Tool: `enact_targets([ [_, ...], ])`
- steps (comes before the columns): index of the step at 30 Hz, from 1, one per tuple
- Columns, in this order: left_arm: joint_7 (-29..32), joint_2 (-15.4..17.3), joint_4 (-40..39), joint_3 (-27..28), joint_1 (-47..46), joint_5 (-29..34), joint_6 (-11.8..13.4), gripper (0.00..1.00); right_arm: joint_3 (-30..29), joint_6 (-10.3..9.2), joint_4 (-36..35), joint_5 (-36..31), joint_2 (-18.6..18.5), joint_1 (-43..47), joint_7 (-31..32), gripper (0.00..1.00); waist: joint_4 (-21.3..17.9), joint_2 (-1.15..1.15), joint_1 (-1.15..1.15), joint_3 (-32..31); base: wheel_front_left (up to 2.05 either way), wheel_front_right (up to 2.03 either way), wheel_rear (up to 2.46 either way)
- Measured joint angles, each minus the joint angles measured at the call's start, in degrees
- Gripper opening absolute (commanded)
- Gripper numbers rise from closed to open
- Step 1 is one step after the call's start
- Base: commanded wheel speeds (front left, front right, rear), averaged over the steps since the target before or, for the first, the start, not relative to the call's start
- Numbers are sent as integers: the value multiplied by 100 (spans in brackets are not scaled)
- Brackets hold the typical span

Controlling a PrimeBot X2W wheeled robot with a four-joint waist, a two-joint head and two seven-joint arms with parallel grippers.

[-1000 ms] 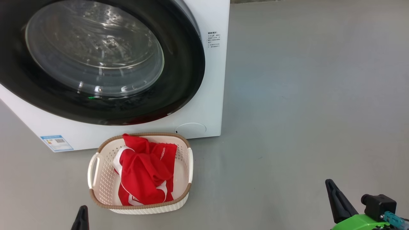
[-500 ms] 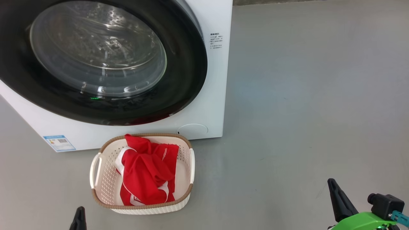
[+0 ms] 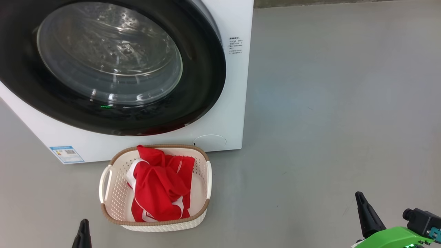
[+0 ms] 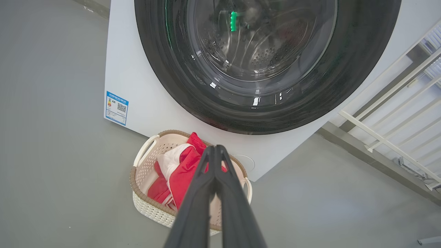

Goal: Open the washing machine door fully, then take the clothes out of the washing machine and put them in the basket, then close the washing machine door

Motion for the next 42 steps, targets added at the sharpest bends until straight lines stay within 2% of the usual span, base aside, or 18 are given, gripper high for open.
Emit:
enact_targets([
  [42, 664, -18, 80, 74, -332, -2507, 0, 0, -214, -5, -213, 2510, 190, -43, 701, 0, 137, 0, 0, -114, 0, 0, 0],
])
